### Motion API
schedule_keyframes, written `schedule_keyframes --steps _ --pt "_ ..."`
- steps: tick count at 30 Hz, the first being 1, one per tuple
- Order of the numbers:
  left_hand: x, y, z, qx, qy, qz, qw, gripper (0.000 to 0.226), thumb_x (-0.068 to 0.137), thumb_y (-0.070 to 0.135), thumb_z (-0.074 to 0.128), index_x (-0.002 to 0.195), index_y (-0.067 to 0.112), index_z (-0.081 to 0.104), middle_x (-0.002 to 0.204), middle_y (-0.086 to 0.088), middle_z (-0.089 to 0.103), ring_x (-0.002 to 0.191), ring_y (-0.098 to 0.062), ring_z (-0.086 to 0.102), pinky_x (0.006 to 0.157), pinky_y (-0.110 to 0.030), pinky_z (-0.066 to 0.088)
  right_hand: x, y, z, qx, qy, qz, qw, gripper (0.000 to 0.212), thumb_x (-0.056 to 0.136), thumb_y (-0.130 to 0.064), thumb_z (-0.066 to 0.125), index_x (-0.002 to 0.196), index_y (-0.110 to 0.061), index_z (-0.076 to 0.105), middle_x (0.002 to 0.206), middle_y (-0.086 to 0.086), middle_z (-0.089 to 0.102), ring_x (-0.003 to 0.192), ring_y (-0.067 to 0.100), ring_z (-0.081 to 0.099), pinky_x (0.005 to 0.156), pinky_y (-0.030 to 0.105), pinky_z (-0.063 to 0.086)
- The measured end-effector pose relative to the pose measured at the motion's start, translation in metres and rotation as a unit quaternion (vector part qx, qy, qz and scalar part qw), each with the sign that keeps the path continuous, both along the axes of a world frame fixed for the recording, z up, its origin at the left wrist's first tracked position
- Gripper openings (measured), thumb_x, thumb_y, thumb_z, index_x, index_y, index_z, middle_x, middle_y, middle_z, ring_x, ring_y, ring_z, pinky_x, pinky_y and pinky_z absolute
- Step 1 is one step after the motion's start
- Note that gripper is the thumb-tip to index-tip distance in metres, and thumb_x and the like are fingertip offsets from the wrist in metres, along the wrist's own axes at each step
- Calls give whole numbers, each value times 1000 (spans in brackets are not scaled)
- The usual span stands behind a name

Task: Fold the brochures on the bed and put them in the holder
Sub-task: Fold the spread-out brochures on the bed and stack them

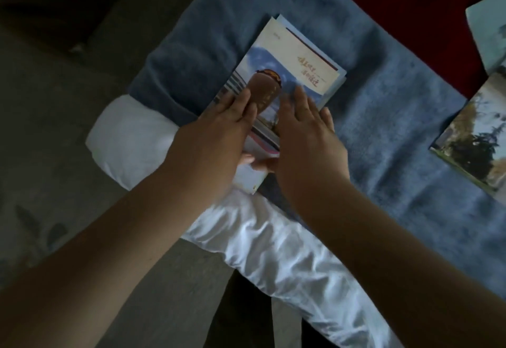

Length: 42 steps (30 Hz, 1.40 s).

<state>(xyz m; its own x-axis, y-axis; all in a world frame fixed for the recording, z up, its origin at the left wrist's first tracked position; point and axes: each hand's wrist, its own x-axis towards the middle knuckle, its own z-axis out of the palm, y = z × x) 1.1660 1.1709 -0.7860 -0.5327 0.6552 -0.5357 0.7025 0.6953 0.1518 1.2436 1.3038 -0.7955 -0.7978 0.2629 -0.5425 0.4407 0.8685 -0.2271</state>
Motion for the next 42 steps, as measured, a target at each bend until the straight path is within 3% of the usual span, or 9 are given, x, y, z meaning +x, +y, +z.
schedule_keyframes --steps 4,10,14,19,22,24,29,35,42 --pt "-6 17 -13 -68 14 -9 998 86 101 45 56 164 18 4 173 -5 -7 158 -29 16 109 -50 47 -16 2 -3 16 -58 2 998 132 76 -50 83 163 -12 -8 172 12 -7 159 27 0 123 37 5" --pt "1 29 -19 -88 19 27 996 91 98 49 59 165 16 6 173 -3 -2 159 -27 10 120 -42 30 -44 -5 -7 41 -111 -6 993 105 87 -32 81 162 -6 12 168 21 13 154 38 23 109 49 45" --pt "-3 43 -18 -99 36 66 992 91 95 45 66 163 11 16 166 -13 27 145 -31 39 108 -42 42 -48 -2 -13 32 -113 -14 993 87 97 -19 68 162 -6 13 169 21 11 154 38 21 107 50 46" --pt "-7 50 -16 -87 79 47 992 73 95 44 64 153 12 34 135 -14 60 117 -32 64 80 -39 46 -42 8 -13 -17 -114 -18 993 120 81 -40 84 162 -4 3 169 19 9 155 35 20 110 47 43" --pt "-12 38 -13 -68 77 50 993 84 85 52 76 149 13 38 128 -15 63 111 -38 66 82 -44 52 -29 15 -18 -16 -50 4 999 116 85 -44 80 163 -6 4 170 15 10 154 29 23 109 40 44" --pt "-14 30 -16 -55 65 39 996 84 84 48 77 148 8 41 137 -21 57 113 -45 63 84 -50 51 -12 23 -19 -36 19 20 999 106 85 -51 77 162 -12 16 169 10 17 152 25 28 110 39 41" --pt "34 35 -31 -13 75 45 996 84 93 28 67 154 -12 24 162 -39 11 145 -61 18 113 -68 25 74 57 -23 -35 119 63 990 69 103 -47 48 163 -23 23 172 2 12 159 19 8 126 33 -1" --pt "133 80 -38 65 106 70 990 71 107 41 34 162 1 15 167 -31 4 147 -64 6 117 -71 12 211 105 -26 27 155 7 987 56 110 -39 33 163 -23 25 171 0 15 159 18 12 129 37 7" --pt "209 185 -44 113 107 -6 988 80 104 58 32 165 12 7 167 -30 -8 149 -61 -2 121 -68 4 300 161 -22 41 237 -100 965 52 106 -29 49 155 -13 45 168 17 21 157 34 15 129 46 13"
